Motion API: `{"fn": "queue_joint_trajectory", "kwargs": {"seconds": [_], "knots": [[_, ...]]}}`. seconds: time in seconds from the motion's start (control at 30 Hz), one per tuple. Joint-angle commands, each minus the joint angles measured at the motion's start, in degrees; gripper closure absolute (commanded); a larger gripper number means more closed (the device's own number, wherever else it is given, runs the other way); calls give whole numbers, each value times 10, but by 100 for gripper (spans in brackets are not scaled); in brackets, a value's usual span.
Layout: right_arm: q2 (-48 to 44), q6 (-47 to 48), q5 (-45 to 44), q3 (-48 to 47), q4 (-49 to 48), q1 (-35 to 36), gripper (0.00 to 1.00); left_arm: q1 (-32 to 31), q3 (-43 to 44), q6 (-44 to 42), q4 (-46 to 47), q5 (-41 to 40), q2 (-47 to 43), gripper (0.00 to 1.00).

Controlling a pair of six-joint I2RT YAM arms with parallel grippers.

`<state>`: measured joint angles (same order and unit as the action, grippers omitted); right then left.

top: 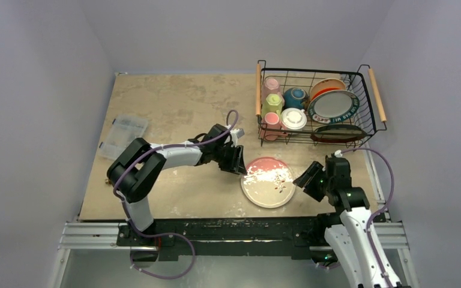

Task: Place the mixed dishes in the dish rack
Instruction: Pick up the plate from the corner of the board.

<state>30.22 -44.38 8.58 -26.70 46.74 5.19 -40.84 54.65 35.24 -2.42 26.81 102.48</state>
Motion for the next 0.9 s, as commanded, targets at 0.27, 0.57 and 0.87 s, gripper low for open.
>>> {"fn": "queue_joint_trajectory", "kwargs": {"seconds": [0.27, 0.57, 0.87], "knots": [[124, 12, -42, 70, -192, 9, 77, 0, 46, -33, -37, 5, 19, 66], [219, -2, -95, 57, -243, 95, 71, 0, 51, -27, -37, 24, 30, 69], [254, -9, -59, 79, -323, 103, 95, -2, 56, -31, -56, 10, 31, 69]]}}
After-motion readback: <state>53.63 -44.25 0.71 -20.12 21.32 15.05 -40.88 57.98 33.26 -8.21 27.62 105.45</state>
